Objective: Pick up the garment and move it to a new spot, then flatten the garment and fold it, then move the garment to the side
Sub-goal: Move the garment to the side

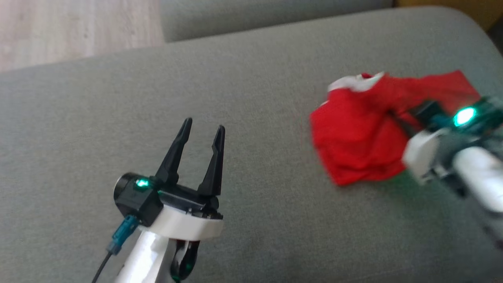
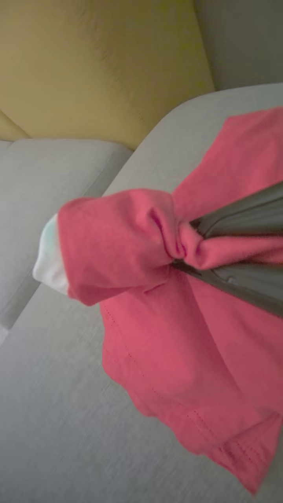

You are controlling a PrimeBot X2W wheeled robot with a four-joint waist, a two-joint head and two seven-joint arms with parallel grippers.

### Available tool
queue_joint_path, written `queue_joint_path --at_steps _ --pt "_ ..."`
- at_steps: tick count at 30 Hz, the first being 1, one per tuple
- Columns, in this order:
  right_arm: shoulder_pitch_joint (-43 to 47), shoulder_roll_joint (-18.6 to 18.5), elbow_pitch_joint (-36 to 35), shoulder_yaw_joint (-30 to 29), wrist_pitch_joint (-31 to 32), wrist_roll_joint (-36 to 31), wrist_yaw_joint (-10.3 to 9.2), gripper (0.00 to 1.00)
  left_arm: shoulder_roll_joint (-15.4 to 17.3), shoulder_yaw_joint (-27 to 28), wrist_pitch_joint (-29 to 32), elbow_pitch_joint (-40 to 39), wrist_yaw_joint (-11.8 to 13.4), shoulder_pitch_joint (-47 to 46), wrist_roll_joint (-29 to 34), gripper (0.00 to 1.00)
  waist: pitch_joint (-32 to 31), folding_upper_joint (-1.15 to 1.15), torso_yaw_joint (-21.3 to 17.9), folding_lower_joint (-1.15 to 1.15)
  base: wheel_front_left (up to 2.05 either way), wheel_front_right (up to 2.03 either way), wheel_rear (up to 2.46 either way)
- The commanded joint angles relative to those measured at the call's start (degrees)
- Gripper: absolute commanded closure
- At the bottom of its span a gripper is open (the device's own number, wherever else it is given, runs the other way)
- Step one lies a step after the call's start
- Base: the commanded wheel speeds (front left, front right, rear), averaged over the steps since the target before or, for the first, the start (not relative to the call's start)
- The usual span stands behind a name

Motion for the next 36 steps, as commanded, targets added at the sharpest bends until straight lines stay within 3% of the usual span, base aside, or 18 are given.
queue_joint_path --at_steps 1,5,10,16,24,25,26,36 --pt "-2.3 -3.1 -2.6 0.6 0.7 1.7 0.39 1.00 0.1 1.4 -0.4 -2.1 0.3 -2.4 -0.2 0.00 2.2 0.00 -1.2 0.01 0.00 0.00 0.00" --pt "-3.0 -9.5 -3.8 -0.4 1.8 5.1 0.39 1.00 0.1 1.5 -0.4 -2.5 0.0 -3.6 0.0 0.00 4.6 0.00 -0.8 0.01 0.00 0.00 0.00" --pt "-3.0 -13.0 -1.9 -3.9 2.3 5.6 0.39 1.00 0.1 2.1 -0.4 -2.2 -0.4 -4.5 0.5 0.00 7.0 0.00 0.6 0.01 0.00 0.00 0.00" --pt "-2.0 -14.3 1.7 -8.4 3.6 4.4 0.39 1.00 0.1 3.7 -0.4 -1.9 -0.8 -4.7 0.9 0.00 8.9 0.00 2.2 0.01 0.00 0.00 0.00" --pt "-1.1 -12.9 5.8 -13.4 3.8 2.5 0.39 1.00 0.1 5.5 -0.4 -1.8 -1.1 -4.7 1.6 0.00 10.0 0.00 3.2 0.01 0.00 0.00 0.00" --pt "-1.2 -12.6 6.1 -14.1 3.5 2.2 0.39 0.56 0.1 5.7 -0.4 -1.7 -1.2 -4.6 1.7 0.00 9.9 0.00 3.2 0.01 0.00 0.00 0.00" --pt "-1.2 -12.2 6.5 -14.8 3.0 2.0 0.39 0.00 0.1 6.0 -0.4 -1.7 -1.2 -4.6 1.7 0.00 9.9 0.00 3.2 0.01 0.00 0.00 0.00" --pt "-3.0 -6.2 4.5 -21.4 -0.4 -0.9 0.39 0.00 0.1 8.5 -0.4 -1.2 -1.2 -2.5 1.8 0.00 5.2 0.00 2.3 0.01 0.00 0.00 0.00"
